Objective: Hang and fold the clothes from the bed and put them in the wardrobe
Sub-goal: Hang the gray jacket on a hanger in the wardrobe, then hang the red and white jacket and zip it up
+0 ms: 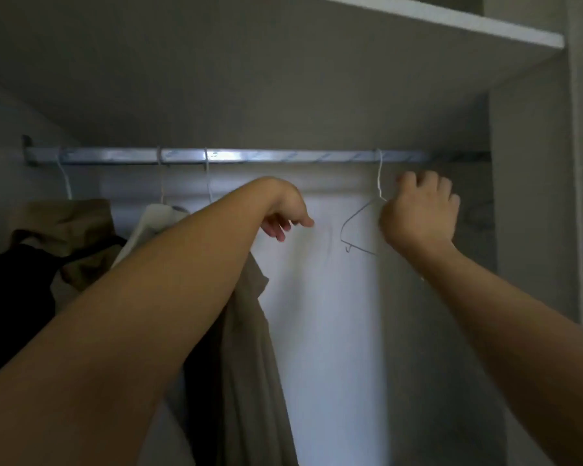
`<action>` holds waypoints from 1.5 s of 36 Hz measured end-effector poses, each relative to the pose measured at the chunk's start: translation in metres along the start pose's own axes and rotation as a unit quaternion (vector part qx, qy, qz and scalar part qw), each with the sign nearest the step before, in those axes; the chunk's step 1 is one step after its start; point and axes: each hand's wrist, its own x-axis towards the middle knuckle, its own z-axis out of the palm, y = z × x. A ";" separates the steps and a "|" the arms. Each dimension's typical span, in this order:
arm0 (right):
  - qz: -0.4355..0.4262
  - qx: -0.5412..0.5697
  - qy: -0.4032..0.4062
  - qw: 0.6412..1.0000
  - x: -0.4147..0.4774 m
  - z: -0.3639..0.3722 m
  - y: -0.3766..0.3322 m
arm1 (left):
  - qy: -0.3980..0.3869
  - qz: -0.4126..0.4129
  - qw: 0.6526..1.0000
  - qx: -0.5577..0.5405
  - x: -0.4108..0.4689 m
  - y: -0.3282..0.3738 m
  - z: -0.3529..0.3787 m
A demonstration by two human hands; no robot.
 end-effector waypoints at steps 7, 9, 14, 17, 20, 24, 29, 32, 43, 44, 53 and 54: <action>0.079 -0.070 -0.193 0.975 0.009 0.006 0.065 | -0.041 0.059 0.994 -0.088 0.010 0.045 0.022; 0.100 -0.037 -0.215 0.971 0.007 0.011 0.071 | -0.009 0.081 0.990 -0.118 0.018 0.055 0.027; 0.118 0.040 -0.142 0.982 0.020 0.020 0.075 | 0.019 0.079 0.969 -0.231 0.051 0.076 0.044; 0.099 0.058 -0.111 0.987 0.035 0.017 0.077 | 0.045 0.069 0.945 -0.317 0.079 0.086 0.062; 0.122 0.073 -0.115 0.983 0.048 0.012 0.083 | 0.043 0.063 0.922 -0.378 0.099 0.092 0.084; 0.134 0.084 -0.155 0.975 0.053 -0.013 0.087 | -0.015 0.025 0.903 -0.429 0.091 0.087 0.104; 0.115 0.073 -0.194 0.972 0.066 -0.066 0.085 | -0.052 -0.027 0.887 -0.458 0.058 0.096 0.082; 0.129 0.061 -0.237 0.961 0.075 -0.098 0.083 | -0.079 -0.065 0.876 -0.471 0.031 0.110 0.064; 0.174 0.005 -0.387 0.905 0.062 -0.234 0.077 | -0.196 -0.123 0.869 -0.438 -0.079 0.143 0.036; 0.182 -0.002 -0.390 0.903 0.057 -0.246 0.077 | -0.202 -0.114 0.875 -0.426 -0.087 0.146 0.039; 0.261 -0.099 -0.368 0.887 -0.032 -0.346 0.104 | -0.284 0.035 0.880 -0.379 -0.158 0.179 0.089; 0.275 -0.114 -0.365 0.882 -0.043 -0.359 0.109 | -0.286 0.052 0.882 -0.370 -0.167 0.186 0.095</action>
